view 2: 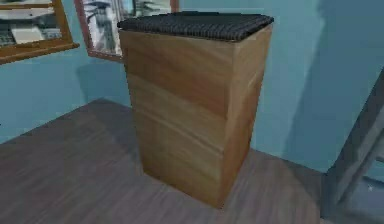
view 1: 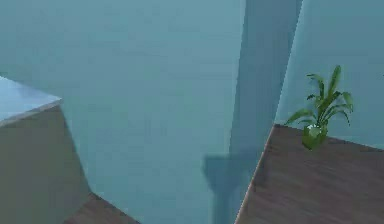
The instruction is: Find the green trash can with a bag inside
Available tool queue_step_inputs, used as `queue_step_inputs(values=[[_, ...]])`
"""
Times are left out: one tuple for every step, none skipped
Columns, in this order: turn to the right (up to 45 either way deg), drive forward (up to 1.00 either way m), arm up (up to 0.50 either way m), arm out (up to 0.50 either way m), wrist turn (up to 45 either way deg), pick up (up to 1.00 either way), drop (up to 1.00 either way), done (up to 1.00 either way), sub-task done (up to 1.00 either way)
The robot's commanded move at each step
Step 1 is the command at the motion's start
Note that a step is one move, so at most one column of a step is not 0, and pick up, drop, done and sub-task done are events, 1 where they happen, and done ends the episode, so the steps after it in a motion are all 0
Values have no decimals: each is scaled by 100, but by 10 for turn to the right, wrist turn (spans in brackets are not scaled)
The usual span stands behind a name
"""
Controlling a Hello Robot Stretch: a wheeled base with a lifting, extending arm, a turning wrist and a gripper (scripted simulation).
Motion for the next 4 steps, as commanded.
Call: queue_step_inputs(values=[[-450,0,0,0,0,0,0,0,0],[-450,0,0,0,0,0,0,0,0],[-450,0,0,0,0,0,0,0,0],[-300,0,0,0,0,0,0,0,0]])
